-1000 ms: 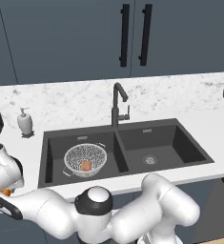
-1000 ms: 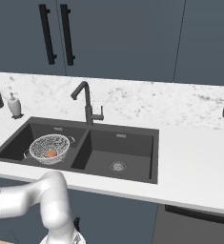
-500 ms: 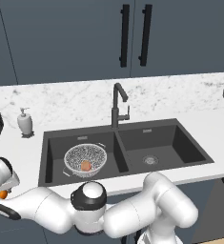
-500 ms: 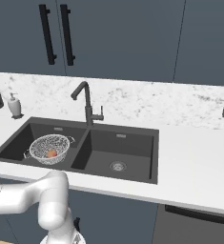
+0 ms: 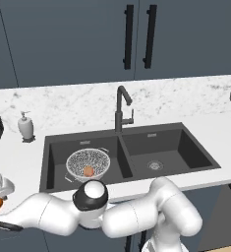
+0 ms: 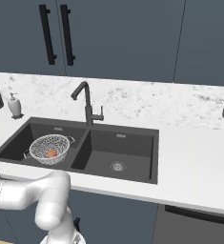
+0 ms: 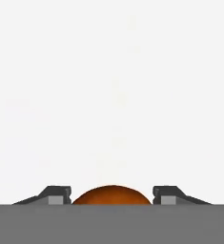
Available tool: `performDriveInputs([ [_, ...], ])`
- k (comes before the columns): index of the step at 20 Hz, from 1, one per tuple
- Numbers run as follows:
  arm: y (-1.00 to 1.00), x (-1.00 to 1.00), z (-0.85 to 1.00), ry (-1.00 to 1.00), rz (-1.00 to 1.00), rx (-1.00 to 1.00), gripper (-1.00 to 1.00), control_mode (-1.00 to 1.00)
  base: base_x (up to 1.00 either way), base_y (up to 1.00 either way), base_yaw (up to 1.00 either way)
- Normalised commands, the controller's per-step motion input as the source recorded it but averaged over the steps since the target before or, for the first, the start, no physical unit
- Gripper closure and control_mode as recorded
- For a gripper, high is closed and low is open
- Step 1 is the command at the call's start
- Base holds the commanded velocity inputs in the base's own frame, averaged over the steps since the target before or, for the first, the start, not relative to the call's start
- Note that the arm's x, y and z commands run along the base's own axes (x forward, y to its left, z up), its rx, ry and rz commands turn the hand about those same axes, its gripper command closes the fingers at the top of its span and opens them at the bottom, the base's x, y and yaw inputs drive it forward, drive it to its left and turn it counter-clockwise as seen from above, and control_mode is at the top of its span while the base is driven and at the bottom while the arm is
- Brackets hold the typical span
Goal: Put the colander in the sink, put the peach, tangerine in the colander, and turn on the sink faucet and pour water over the colander.
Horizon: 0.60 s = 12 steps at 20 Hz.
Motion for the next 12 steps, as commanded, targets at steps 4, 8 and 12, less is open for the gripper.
performDriveInputs([
  [4,-1.00,-0.34,0.05,-0.45,-0.17,0.29,1.00,-1.00,0.00,0.00,0.00],
  [8,-1.00,0.04,0.05,-0.23,-0.25,0.38,1.00,-1.00,0.00,0.00,0.00],
  [12,-1.00,0.03,0.26,-0.06,-0.26,0.43,1.00,-1.00,0.00,0.00,0.00],
])
